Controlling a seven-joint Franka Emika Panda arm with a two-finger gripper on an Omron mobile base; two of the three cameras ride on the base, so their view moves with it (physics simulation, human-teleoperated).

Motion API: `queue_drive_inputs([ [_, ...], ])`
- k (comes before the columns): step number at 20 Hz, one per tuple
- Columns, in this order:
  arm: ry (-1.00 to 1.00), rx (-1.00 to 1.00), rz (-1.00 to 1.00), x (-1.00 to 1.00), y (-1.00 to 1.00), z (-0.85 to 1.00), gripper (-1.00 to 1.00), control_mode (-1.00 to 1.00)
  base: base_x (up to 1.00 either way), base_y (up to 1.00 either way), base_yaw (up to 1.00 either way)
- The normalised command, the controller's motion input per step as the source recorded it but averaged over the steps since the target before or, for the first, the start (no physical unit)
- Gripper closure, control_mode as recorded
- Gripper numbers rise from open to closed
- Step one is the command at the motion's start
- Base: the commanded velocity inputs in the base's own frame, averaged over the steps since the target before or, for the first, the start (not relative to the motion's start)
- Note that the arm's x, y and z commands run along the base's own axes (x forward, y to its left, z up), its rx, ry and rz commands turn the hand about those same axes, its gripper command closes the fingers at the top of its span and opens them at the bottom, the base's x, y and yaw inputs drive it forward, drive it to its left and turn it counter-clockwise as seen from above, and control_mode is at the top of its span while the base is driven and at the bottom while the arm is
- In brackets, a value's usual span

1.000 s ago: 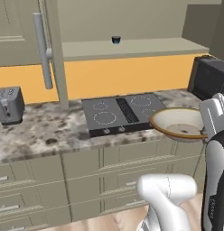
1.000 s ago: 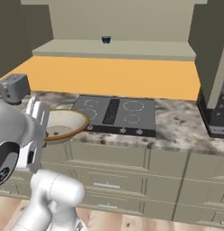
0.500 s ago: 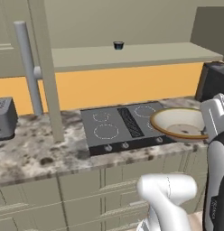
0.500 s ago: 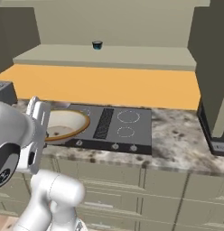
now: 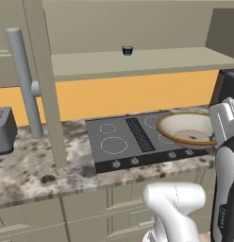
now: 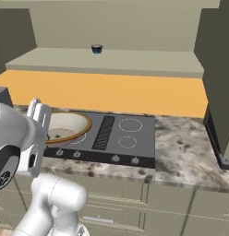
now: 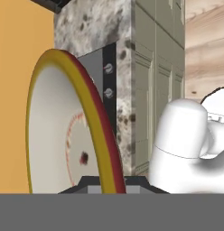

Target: Pick the mug and place it in the sink. Pick the bowl and place it in the open cabinet and then close the cabinet.

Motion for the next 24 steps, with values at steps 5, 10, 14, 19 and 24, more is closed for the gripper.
queue_drive_inputs([
  [5,0.00,0.00,0.00,0.00,0.00,0.00,1.00,1.00,0.19,-0.16,0.08],
  [10,0.00,0.00,0.00,0.00,0.00,0.00,1.00,1.00,0.03,-0.27,0.03],
  [14,0.00,0.00,0.00,0.00,0.00,0.00,1.00,1.00,0.00,-0.39,-0.10],
  [19,0.00,0.00,0.00,0.00,0.00,0.00,1.00,1.00,0.05,-0.04,-0.12],
  [24,0.00,0.00,0.00,0.00,0.00,0.00,1.00,1.00,0.55,0.00,-0.08],
])
